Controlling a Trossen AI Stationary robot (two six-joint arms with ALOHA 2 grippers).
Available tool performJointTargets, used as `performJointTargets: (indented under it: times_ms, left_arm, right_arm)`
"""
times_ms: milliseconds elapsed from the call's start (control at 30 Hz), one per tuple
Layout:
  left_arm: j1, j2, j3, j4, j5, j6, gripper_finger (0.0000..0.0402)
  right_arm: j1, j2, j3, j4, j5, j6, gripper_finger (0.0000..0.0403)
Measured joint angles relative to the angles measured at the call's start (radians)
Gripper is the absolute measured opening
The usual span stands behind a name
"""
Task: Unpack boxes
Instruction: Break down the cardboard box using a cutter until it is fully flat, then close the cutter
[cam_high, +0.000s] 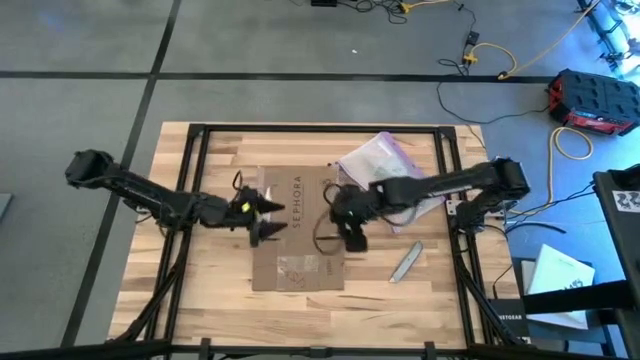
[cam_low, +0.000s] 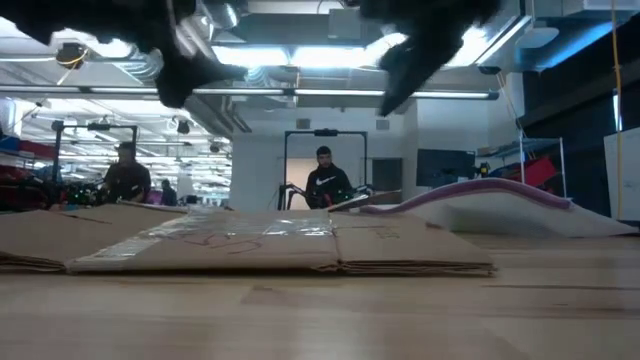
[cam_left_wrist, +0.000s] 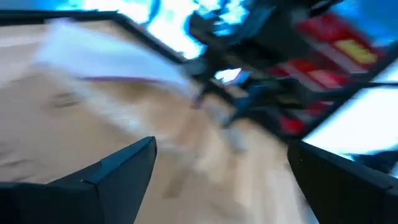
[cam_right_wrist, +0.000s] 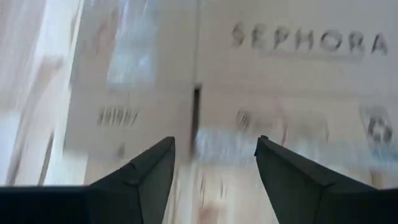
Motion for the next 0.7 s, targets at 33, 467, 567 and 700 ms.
performJointTargets:
  times_ms: [33, 467, 567, 700]
  left_arm:
    - [-0.027, 0.011, 0.001, 0.023, -0.005, 0.0, 0.0351]
    - [-0.186, 0.333, 0.016, 0.335, -0.067, -0.081, 0.0351]
    - [-0.193, 0.373, 0.035, 0.353, -0.067, -0.1, 0.0351]
    - [-0.196, 0.39, 0.038, 0.329, -0.066, -0.15, 0.0351]
  right_arm:
    - [0.026, -0.012, 0.0, -0.039, 0.023, 0.001, 0.021]
    - [0.319, -0.082, -0.105, -0.31, 0.103, 0.075, 0.0209]
    - [0.393, -0.164, -0.219, -0.273, 0.084, 0.129, 0.0209]
    - [0.473, -0.296, -0.338, -0.253, 0.108, 0.238, 0.0209]
